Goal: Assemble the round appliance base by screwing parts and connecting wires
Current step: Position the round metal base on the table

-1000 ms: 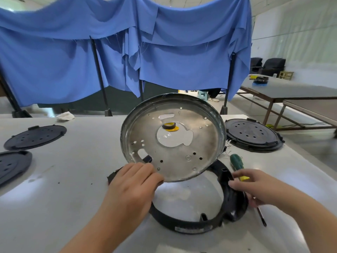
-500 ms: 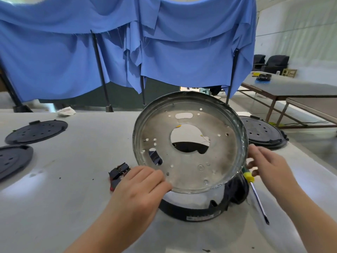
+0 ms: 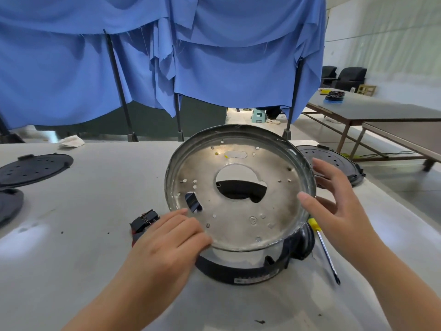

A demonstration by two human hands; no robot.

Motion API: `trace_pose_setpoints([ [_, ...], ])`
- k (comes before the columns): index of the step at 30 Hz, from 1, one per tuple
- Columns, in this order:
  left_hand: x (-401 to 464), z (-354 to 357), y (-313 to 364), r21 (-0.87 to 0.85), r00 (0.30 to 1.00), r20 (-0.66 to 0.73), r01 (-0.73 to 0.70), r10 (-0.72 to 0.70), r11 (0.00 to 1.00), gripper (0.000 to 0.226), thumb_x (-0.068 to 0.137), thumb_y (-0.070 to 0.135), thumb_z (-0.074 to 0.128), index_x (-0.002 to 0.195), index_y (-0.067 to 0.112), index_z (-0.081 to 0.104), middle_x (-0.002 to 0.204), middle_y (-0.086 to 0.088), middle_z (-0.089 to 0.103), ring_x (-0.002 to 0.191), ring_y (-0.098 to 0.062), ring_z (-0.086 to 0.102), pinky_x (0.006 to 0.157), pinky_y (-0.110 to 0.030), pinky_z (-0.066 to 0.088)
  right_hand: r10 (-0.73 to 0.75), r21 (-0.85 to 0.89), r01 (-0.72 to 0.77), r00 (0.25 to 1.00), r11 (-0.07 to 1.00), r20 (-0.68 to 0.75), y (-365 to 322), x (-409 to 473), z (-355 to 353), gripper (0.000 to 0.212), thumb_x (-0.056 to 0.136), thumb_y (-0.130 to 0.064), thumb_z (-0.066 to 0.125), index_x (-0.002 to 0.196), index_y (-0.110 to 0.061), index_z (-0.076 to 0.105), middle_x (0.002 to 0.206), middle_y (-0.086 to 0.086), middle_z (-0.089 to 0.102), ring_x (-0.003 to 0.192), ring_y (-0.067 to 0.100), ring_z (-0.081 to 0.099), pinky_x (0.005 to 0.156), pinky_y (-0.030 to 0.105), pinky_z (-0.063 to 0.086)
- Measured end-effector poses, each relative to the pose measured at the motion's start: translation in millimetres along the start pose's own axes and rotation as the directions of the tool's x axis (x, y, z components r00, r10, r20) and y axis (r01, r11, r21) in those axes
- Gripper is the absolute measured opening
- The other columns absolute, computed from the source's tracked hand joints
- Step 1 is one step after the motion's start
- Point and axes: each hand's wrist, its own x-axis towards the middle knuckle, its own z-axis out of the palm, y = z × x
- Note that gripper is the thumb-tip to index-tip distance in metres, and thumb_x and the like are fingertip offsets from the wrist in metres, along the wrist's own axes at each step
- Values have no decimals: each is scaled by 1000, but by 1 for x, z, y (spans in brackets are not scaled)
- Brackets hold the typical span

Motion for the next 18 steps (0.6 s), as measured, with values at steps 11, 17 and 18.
trace_pose_setpoints([
  [11, -2, 3, 4, -107, 994, 106, 44, -32, 993, 12, 85, 3, 60, 82, 10, 69, 76, 2, 56, 68, -14, 54, 102, -41, 44, 249, -56, -243, 955, 968, 161, 6, 3, -3, 72, 84, 1, 57, 136, -45, 37, 109, -38, 47, 92, -13, 56, 66, 11, 45],
  [17, 0, 8, 9, -124, 996, 84, 6, 5, 992, 22, 90, 16, 51, 81, 11, 70, 76, 3, 58, 67, -17, 57, 95, -36, 47, 319, -119, -302, 931, 946, 178, 10, 6, -5, 75, 82, 4, 54, 134, -45, 35, 103, -36, 45, 84, -18, 56, 61, 11, 44],
  [18, 0, 8, 10, -133, 996, 86, 2, 9, 991, 22, 90, 17, 51, 81, 11, 70, 77, 3, 59, 68, -17, 58, 92, -36, 48, 331, -120, -314, 927, 942, 175, 11, 7, -4, 74, 82, 5, 54, 135, -44, 35, 104, -35, 46, 86, -12, 58, 65, 13, 45],
])
